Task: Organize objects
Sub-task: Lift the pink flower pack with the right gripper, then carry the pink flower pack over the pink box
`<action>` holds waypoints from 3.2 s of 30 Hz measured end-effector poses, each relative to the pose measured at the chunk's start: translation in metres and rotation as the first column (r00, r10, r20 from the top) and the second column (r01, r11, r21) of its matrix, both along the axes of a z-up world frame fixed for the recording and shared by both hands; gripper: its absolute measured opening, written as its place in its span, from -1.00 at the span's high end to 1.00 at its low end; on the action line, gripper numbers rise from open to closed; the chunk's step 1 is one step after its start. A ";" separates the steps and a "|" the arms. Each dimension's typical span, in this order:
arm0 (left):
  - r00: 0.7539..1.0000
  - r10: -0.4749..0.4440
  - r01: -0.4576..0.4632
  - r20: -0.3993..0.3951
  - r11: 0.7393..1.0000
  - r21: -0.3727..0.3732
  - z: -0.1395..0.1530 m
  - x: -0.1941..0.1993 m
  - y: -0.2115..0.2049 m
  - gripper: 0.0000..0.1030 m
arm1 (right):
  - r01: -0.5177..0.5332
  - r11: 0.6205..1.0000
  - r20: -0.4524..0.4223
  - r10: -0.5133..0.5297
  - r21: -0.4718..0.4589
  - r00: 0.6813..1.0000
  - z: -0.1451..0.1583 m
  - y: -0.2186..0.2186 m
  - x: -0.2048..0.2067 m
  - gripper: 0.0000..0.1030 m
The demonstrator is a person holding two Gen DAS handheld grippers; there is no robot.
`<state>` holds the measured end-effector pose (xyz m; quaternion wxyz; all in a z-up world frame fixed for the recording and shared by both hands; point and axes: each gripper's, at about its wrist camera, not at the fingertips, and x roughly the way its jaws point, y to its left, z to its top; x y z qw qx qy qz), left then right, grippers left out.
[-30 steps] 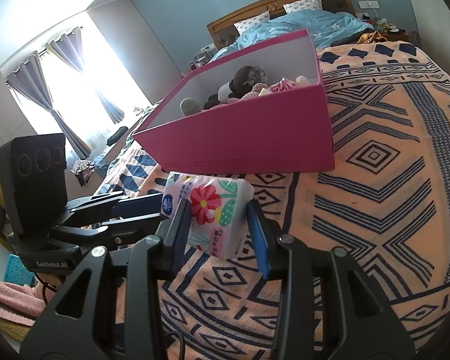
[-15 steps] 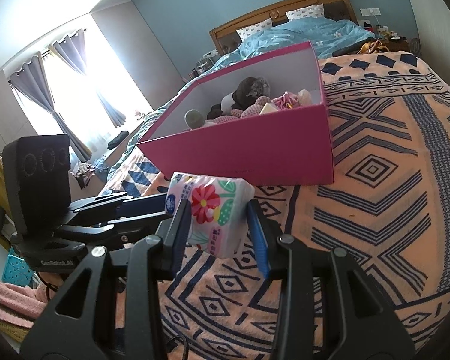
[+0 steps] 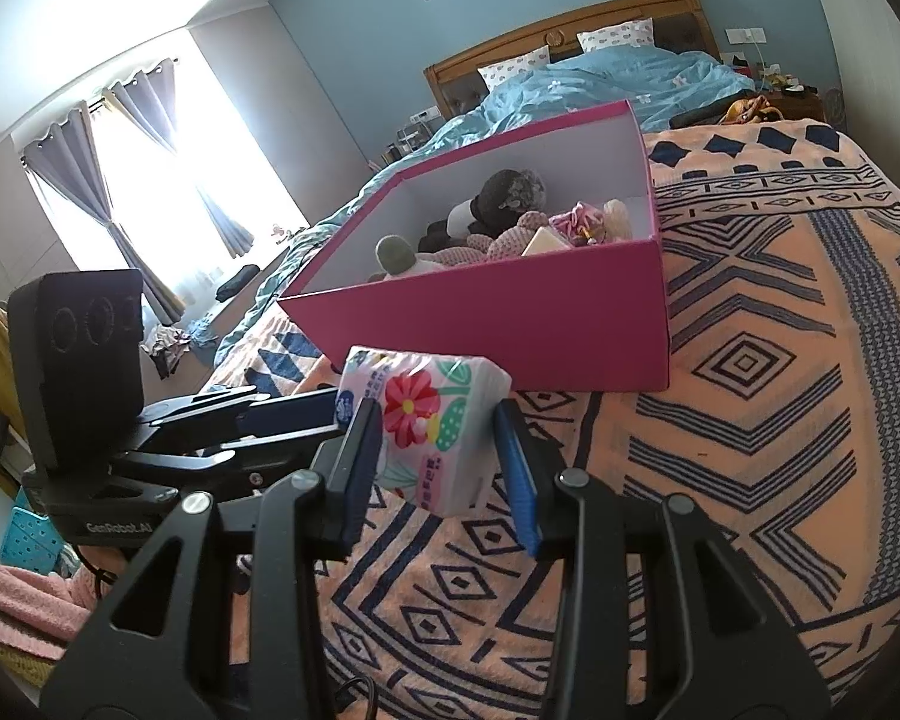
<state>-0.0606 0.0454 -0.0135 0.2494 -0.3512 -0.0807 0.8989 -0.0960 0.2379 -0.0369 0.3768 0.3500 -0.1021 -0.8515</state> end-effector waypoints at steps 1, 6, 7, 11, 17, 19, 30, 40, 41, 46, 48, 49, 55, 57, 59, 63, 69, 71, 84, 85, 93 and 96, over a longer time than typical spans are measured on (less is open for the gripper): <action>1.000 0.001 -0.001 0.000 1.000 0.000 0.000 -0.001 0.000 0.30 | 0.000 1.000 -0.003 0.000 0.001 1.000 0.001 0.000 0.000 0.18; 1.000 0.001 -0.001 -0.003 1.000 -0.002 0.001 -0.003 0.000 0.30 | -0.001 1.000 -0.009 0.001 0.004 1.000 0.004 -0.001 -0.002 0.18; 1.000 0.001 -0.001 -0.004 1.000 -0.003 0.002 -0.003 0.000 0.30 | 0.000 1.000 -0.011 0.000 0.005 1.000 0.004 -0.001 -0.003 0.18; 1.000 0.002 -0.002 -0.009 1.000 -0.006 0.004 -0.007 0.000 0.30 | 0.001 1.000 -0.021 -0.001 0.006 1.000 0.008 -0.002 -0.004 0.18; 1.000 0.002 -0.002 -0.006 1.000 -0.006 0.004 -0.010 0.000 0.30 | 0.001 1.000 -0.035 0.000 0.009 0.999 0.012 -0.002 -0.007 0.18; 1.000 0.004 -0.004 -0.005 1.000 -0.005 0.005 -0.012 0.000 0.30 | 0.000 1.000 -0.039 0.000 0.010 0.999 0.014 -0.003 -0.008 0.18; 1.000 0.013 -0.014 -0.020 1.000 -0.011 0.010 -0.017 -0.001 0.30 | -0.002 1.000 -0.056 0.002 0.010 0.998 0.019 -0.004 -0.012 0.18; 0.999 0.016 -0.017 -0.027 1.000 -0.017 0.012 -0.021 0.000 0.30 | 0.002 1.000 -0.056 -0.001 0.008 0.998 0.019 -0.003 -0.017 0.18; 0.999 0.017 -0.017 -0.028 1.000 -0.019 0.012 -0.022 0.000 0.30 | 0.002 1.000 -0.058 -0.001 0.009 0.998 0.020 -0.003 -0.017 0.18; 0.999 0.020 -0.020 -0.030 1.000 -0.018 0.013 -0.025 -0.001 0.30 | 0.003 1.000 -0.062 -0.002 0.008 0.998 0.021 -0.003 -0.020 0.18; 0.999 0.021 -0.021 -0.032 1.000 -0.018 0.014 -0.026 -0.001 0.30 | 0.002 1.000 -0.064 -0.001 0.008 0.998 0.021 -0.003 -0.021 0.18; 0.999 0.021 -0.022 -0.033 1.000 -0.019 0.014 -0.026 -0.001 0.30 | 0.001 1.000 -0.066 -0.001 0.008 0.998 0.022 -0.004 -0.022 0.18; 0.999 0.026 -0.027 -0.038 0.999 -0.024 0.017 -0.029 -0.001 0.30 | -0.003 1.000 -0.073 0.003 0.007 0.997 0.025 -0.005 -0.024 0.18; 0.999 0.028 -0.029 -0.040 0.999 -0.026 0.018 -0.030 -0.001 0.30 | -0.004 1.000 -0.077 0.004 0.006 0.997 0.027 -0.005 -0.025 0.18; 0.999 0.031 -0.032 -0.043 0.999 -0.028 0.019 -0.032 -0.001 0.30 | -0.004 1.000 -0.080 0.005 0.005 0.997 0.028 -0.006 -0.027 0.18; 0.998 0.036 -0.037 -0.048 0.999 -0.033 0.021 -0.035 -0.001 0.30 | -0.007 1.000 -0.081 0.007 0.002 0.997 0.029 -0.006 -0.031 0.18; 0.998 0.039 -0.041 -0.052 0.999 -0.035 0.024 -0.038 -0.002 0.30 | -0.008 1.000 -0.089 0.008 0.001 0.996 0.032 -0.006 -0.033 0.18; 0.998 0.041 -0.043 -0.054 0.998 -0.036 0.025 -0.039 -0.002 0.30 | -0.008 1.000 -0.091 0.008 0.002 0.996 0.033 -0.007 -0.034 0.18; 0.997 0.042 -0.045 -0.061 0.998 -0.045 0.030 -0.047 -0.001 0.30 | -0.003 1.000 -0.103 0.004 0.011 0.995 0.038 -0.007 -0.039 0.18; 0.997 0.042 -0.045 -0.062 0.998 -0.045 0.030 -0.047 -0.001 0.30 | -0.003 1.000 -0.105 0.005 0.013 0.994 0.038 -0.008 -0.040 0.18; 0.997 0.049 -0.052 -0.066 0.998 -0.047 0.032 -0.053 -0.001 0.30 | -0.005 1.000 -0.115 0.007 0.019 0.993 0.041 -0.009 -0.045 0.18; 0.997 0.052 -0.055 -0.066 0.997 -0.047 0.031 -0.054 -0.002 0.30 | -0.007 1.000 -0.115 0.009 0.017 0.993 0.042 -0.010 -0.046 0.18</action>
